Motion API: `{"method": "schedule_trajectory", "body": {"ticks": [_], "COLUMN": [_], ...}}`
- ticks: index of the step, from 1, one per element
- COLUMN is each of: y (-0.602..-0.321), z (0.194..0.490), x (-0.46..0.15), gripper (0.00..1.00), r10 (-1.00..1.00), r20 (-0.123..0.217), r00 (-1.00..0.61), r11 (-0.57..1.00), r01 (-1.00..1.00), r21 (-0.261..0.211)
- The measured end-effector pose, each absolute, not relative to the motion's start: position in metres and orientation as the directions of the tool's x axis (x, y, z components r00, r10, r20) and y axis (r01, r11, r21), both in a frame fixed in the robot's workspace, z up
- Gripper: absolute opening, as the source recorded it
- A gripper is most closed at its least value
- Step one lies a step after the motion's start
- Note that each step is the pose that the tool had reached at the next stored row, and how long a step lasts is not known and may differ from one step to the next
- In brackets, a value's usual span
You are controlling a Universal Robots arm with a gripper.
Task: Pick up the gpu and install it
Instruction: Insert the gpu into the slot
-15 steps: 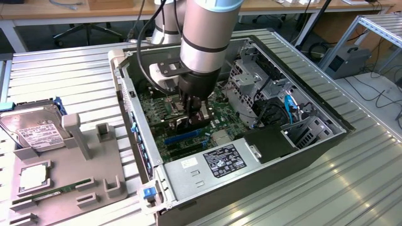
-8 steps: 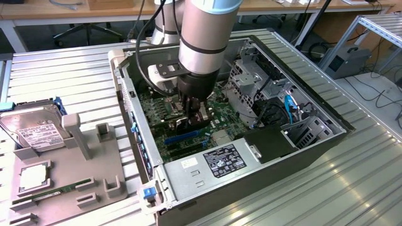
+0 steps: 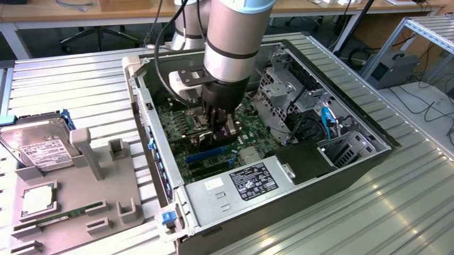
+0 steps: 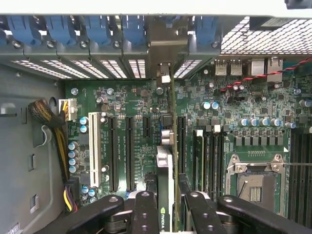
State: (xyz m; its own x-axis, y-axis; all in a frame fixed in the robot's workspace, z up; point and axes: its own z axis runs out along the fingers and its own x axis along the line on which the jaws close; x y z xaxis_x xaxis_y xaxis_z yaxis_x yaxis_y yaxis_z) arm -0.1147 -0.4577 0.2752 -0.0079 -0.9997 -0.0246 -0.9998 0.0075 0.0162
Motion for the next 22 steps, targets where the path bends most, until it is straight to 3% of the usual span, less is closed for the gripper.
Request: {"method": "schedule_trajectory", "body": {"ticks": [22], "y": [-0.4606], "z": [0.2729], "x": [-0.1126], "gripper": [0.27], "r10": [-0.999], "r20": [-0.024], "r00": [-0.029], "r11": [0.029], "r01": [-0.999], "r21": [0.017]}}
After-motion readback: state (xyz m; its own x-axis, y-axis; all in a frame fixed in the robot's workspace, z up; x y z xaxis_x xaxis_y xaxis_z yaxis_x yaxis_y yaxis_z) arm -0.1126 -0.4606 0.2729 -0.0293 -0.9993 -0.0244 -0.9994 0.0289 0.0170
